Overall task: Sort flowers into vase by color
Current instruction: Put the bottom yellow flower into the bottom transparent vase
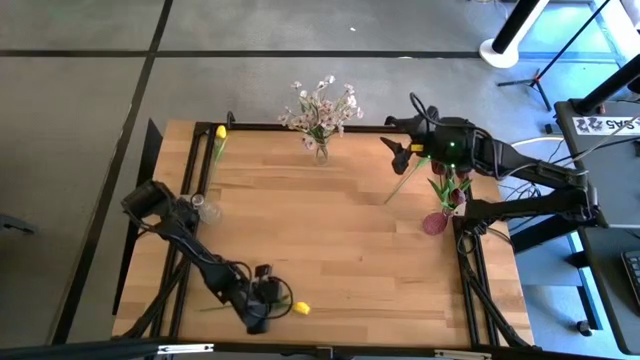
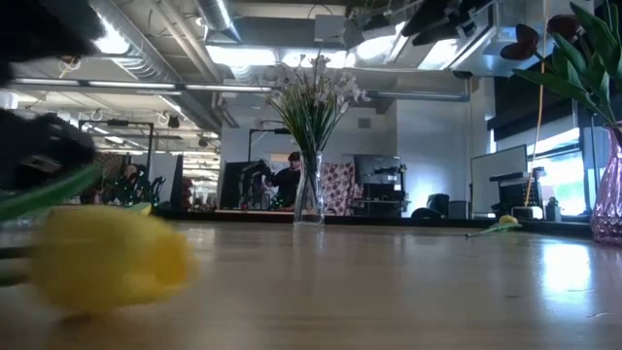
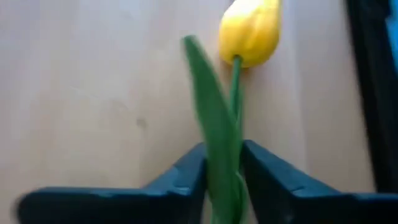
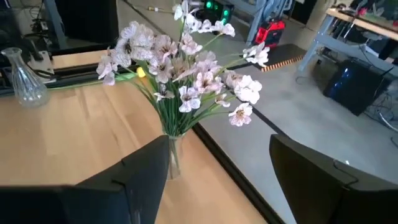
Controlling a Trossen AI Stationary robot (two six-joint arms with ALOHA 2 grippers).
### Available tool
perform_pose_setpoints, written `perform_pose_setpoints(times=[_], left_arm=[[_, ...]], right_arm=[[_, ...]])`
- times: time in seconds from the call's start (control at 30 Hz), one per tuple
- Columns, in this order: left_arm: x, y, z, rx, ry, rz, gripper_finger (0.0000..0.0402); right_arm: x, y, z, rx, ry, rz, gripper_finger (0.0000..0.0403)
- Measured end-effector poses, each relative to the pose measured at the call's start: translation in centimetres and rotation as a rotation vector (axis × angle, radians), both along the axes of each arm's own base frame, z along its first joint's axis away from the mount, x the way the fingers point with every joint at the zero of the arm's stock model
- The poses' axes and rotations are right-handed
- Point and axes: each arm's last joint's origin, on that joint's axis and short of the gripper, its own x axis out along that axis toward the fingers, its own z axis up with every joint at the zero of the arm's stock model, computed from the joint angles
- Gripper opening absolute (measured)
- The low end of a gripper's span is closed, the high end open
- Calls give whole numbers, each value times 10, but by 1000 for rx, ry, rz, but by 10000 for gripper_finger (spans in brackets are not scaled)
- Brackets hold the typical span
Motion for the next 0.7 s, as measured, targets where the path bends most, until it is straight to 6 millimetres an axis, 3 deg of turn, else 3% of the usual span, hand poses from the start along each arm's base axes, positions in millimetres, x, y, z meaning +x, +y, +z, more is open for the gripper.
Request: perform_pose_setpoints(times=[0.1,0.23,0.37,0.53,0.7], left_arm=[[7,9,6,48,-66,71,19],[15,37,34,168,-152,150,9],[11,85,86,413,-298,340,5],[-24,143,162,670,-483,603,4],[-77,182,218,681,-595,646,4]], right_arm=[[-7,3,5,-13,-20,35,276],[-27,9,16,-44,-63,52,276],[-42,15,15,-19,-57,100,276],[-48,18,-6,60,-26,141,275],[-46,19,-27,114,0,186,275]])
